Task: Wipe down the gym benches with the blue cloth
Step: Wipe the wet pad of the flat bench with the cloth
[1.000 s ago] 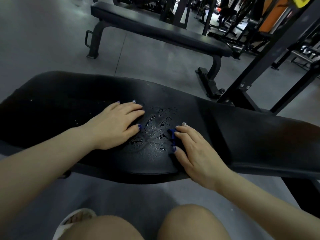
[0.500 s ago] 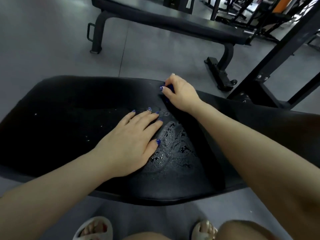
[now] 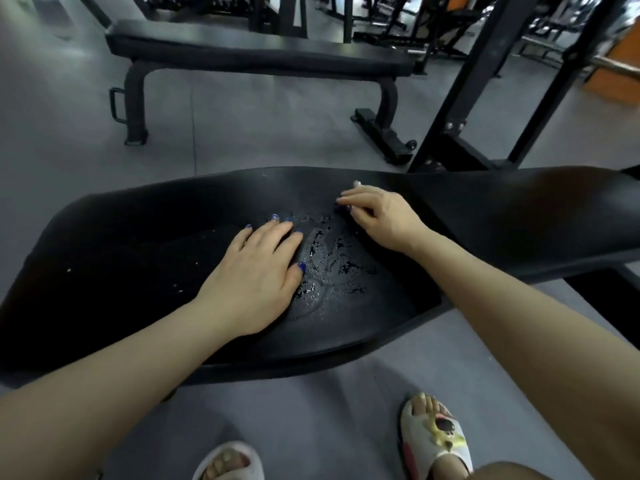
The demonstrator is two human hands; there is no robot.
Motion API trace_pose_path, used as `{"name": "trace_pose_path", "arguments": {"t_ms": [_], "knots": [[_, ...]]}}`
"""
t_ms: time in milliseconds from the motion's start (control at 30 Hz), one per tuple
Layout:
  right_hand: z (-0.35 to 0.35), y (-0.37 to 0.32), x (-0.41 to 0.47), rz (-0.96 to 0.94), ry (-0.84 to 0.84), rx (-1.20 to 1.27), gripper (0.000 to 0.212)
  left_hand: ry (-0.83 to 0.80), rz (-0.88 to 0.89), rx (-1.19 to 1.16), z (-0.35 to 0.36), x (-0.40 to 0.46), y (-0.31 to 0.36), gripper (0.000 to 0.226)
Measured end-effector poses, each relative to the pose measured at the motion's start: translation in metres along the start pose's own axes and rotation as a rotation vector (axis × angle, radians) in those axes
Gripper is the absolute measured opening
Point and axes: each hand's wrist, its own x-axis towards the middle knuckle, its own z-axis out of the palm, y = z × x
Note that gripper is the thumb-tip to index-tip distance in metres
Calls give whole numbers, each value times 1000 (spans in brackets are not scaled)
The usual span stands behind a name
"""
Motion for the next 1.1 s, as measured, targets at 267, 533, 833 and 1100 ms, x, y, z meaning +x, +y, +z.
{"name": "trace_pose_path", "arguments": {"t_ms": [267,533,833,1100], "knots": [[-10,-24,-53,380,117,-123,39,1,-10,-16,0,2,2,52],[12,-101,-109,204,59,-95,63,-14,-24,-6,0,3,2,55],[-5,-86,-125,78,-2,-155,43,-28,121,-55,-28,-16,-36,72],[15,-118,-116,124,121,-136,26,-43,73,-41,-21,-38,-65,74]]}}
